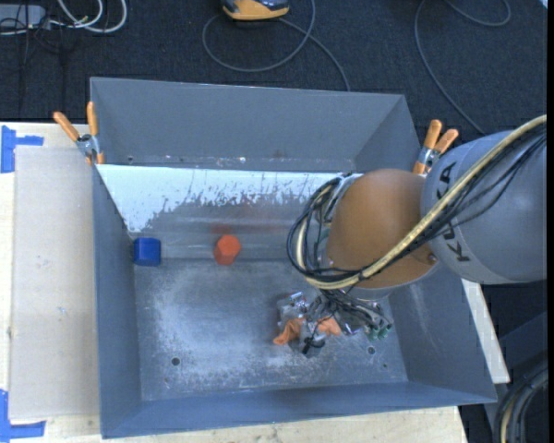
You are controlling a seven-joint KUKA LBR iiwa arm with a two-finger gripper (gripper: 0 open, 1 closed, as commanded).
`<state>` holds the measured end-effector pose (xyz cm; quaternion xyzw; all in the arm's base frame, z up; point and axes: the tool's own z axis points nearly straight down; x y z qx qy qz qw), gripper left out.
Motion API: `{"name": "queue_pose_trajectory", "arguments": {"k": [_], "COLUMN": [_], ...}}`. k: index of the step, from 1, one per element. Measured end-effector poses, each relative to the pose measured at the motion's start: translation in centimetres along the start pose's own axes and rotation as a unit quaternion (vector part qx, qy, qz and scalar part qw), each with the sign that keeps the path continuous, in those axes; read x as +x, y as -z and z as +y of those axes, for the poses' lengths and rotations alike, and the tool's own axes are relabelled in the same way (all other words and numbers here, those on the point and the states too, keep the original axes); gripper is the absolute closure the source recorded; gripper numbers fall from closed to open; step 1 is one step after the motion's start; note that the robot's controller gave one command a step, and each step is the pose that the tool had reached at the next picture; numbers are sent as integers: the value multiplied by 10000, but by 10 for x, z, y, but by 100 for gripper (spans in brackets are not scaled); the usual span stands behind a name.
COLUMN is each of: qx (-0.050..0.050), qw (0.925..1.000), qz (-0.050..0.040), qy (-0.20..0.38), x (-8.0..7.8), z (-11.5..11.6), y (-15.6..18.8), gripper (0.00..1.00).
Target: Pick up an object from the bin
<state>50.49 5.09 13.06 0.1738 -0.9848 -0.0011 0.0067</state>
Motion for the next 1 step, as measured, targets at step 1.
{"name": "queue_pose_trajectory", "arguments": {"k": [1], "qx": [4], "qw": [10000], "qz": [-21], "qy": [14], "x": [-1], "z": [-3], "y": [58], "gripper": [100]}}
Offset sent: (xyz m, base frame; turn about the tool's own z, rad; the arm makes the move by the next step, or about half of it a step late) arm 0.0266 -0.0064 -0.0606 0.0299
